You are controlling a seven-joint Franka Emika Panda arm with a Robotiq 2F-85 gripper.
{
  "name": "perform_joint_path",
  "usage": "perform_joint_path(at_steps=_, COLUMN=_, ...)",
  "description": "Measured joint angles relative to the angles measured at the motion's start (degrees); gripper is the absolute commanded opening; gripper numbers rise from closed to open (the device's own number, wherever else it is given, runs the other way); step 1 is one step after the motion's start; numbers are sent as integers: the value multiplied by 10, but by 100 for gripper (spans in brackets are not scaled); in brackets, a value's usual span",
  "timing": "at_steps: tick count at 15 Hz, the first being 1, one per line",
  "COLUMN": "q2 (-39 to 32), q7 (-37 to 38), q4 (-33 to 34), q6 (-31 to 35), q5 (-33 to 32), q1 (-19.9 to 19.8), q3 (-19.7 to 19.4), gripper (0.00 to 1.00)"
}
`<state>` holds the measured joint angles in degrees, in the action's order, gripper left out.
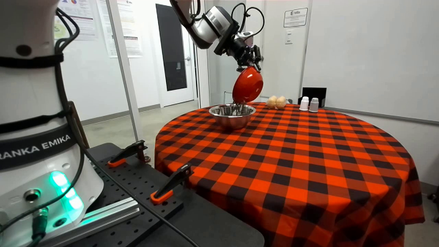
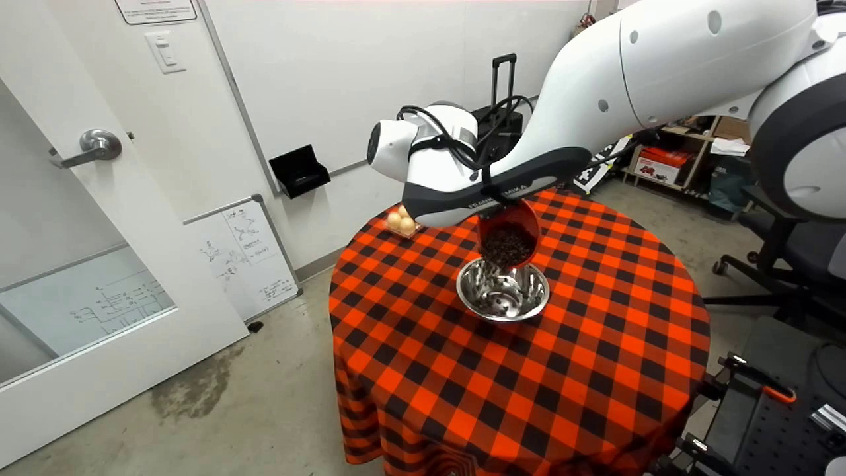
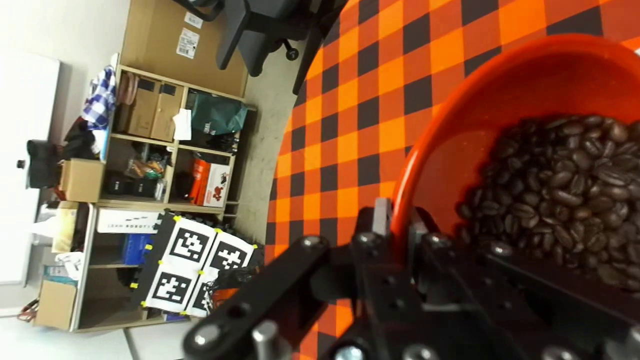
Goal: Pour the contents from the red bowl into the silver bowl
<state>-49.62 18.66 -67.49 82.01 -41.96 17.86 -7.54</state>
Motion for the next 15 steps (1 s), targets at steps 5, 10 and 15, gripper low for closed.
perform_joint_path(at_steps=5, q2=-10, q7=3, q4=10, q6=-46, q5=-30, q1=14, q3=5, gripper=2)
perform_joint_path(at_steps=10, q2=-18, q7=3, q4=18, q6=-79, q5=-83, q1=34, q3=8, gripper=2)
perform_joint_path(at_steps=15, q2=-24, q7=3, q4=19, q6=-124, q5=-146, q1=58, q3=17, gripper=2)
